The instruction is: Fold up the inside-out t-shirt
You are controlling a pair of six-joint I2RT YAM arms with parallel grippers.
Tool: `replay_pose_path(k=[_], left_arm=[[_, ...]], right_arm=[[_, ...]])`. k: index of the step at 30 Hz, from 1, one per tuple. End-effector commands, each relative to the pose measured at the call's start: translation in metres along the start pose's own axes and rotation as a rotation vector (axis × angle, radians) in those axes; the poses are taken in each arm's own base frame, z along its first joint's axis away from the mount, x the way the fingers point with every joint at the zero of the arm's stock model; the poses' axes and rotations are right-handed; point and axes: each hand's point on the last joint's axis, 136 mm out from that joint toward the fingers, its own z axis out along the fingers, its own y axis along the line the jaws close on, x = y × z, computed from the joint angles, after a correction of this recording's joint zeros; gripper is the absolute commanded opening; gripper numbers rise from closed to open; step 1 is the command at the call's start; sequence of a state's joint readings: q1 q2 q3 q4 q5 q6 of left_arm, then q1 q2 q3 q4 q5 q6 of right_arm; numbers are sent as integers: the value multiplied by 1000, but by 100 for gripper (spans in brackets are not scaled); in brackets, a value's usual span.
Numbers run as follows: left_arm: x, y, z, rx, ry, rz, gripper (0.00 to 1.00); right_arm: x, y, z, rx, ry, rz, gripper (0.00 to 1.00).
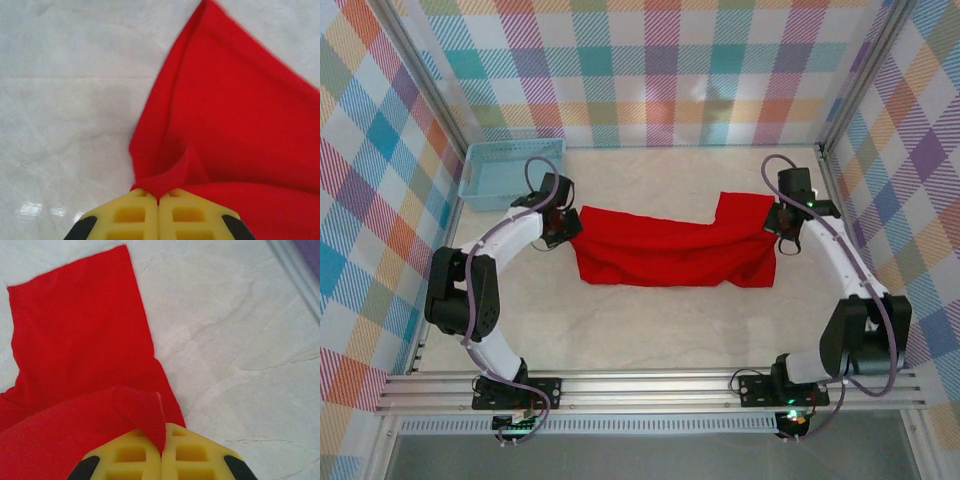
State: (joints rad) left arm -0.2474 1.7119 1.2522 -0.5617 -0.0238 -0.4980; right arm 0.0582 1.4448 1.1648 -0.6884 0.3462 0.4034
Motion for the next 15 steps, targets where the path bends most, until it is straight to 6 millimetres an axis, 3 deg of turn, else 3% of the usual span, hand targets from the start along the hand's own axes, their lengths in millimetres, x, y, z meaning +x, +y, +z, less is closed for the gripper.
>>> replay_pose_path(k=[1, 4, 5, 6, 8, 10, 12, 15], left_arm=[[-16, -12, 3, -14, 13, 58, 7], [-27, -5, 14, -105, 19, 46, 7], [-29, -3, 14, -126, 21, 37, 12], [-28, -1, 11, -137, 21, 27, 19], [-27, -1, -2, -145, -9, 20, 36], [-23, -1, -21, -177, -57, 51, 51], [-10, -9, -44, -183, -108, 105, 59], [18, -53, -65, -55, -159, 217, 64]], right_arm=[[-18, 19, 9, -54, -1, -18, 0], [-41, 23, 18, -19, -16, -18, 0], [-48, 23, 21, 3, -21, -20, 0], [-52, 21, 23, 24, -18, -26, 7], [-54, 19, 22, 43, -7, -35, 31], [-49, 21, 14, 31, -10, -52, 45], [-35, 29, 1, -2, -19, -87, 54], [-1, 54, -14, -84, 2, -145, 57]])
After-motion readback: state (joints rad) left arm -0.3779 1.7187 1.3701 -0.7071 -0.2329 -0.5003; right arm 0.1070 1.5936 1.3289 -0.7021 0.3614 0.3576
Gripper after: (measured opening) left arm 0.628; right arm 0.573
